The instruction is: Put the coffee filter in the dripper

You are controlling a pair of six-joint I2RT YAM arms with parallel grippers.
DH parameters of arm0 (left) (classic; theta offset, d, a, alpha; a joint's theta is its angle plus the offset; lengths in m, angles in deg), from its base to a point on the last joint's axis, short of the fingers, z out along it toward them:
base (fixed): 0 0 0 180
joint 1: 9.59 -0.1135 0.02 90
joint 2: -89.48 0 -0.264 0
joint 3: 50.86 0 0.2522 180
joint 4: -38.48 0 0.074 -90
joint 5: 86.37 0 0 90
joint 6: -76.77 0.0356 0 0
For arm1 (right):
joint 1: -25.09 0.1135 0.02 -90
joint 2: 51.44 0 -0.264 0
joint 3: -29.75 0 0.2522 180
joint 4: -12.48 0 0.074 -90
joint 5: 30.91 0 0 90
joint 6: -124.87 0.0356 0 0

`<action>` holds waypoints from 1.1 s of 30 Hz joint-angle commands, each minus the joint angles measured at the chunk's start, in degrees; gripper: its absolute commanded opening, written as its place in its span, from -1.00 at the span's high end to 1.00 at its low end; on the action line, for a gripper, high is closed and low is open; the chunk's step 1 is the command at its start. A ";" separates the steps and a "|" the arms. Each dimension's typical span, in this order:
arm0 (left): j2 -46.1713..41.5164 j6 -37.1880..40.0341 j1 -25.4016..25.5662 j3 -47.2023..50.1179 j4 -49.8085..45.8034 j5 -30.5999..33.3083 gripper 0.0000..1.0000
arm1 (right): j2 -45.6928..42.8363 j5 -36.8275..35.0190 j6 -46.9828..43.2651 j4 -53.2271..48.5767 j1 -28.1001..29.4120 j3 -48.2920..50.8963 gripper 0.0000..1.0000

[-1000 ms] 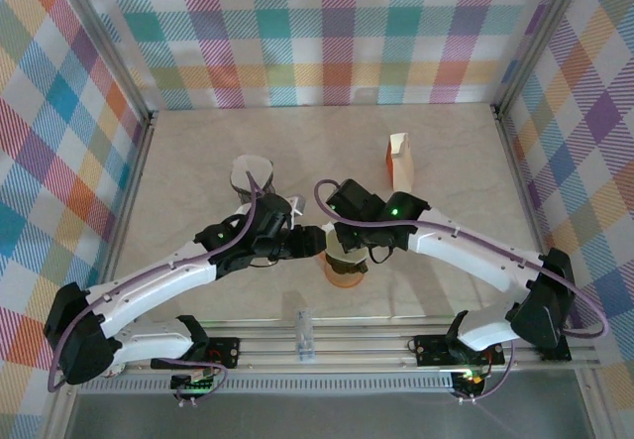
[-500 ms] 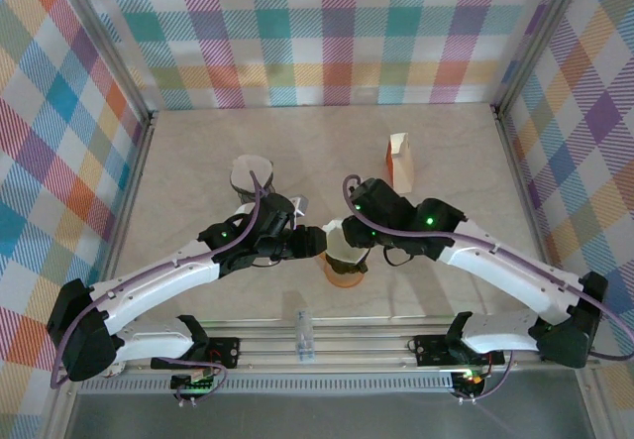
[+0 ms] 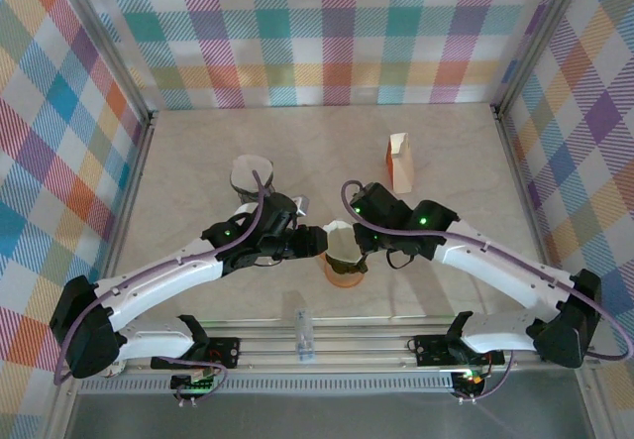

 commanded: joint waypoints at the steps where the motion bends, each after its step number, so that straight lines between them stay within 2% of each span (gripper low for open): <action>1: 0.21 1.04 0.87 -1.54 -0.17 1.07 0.12 | 0.59 0.50 -0.32 0.64 -0.21 0.57 0.69; 3: 0.03 1.12 0.84 -1.63 -0.34 1.24 0.12 | 0.61 0.24 -0.52 0.41 -0.21 0.30 0.63; 4: -0.07 1.21 0.82 -1.71 -0.38 1.28 0.12 | 0.34 -0.01 -0.53 0.32 -0.19 0.06 0.51; 7: 0.18 1.35 0.82 -1.98 -0.67 1.22 0.12 | -1.05 -1.00 -0.91 0.31 -0.21 -0.38 -0.08; 8: 0.25 1.39 0.82 -2.06 -0.65 1.23 0.11 | -1.23 -1.29 -0.82 0.21 -0.21 -0.56 -0.19; 11: 0.52 1.41 0.84 -2.12 -0.54 1.18 0.11 | -0.50 -0.83 -0.81 0.34 -0.50 -0.46 -0.34; 17: 0.46 1.45 0.87 -1.98 -0.60 1.45 0.11 | 4.06 4.23 -1.13 2.78 -2.11 1.42 -0.44; 33: 0.49 1.04 0.82 -1.42 -0.08 1.22 0.11 | 10.31 5.38 -1.01 5.22 -3.51 3.76 -0.46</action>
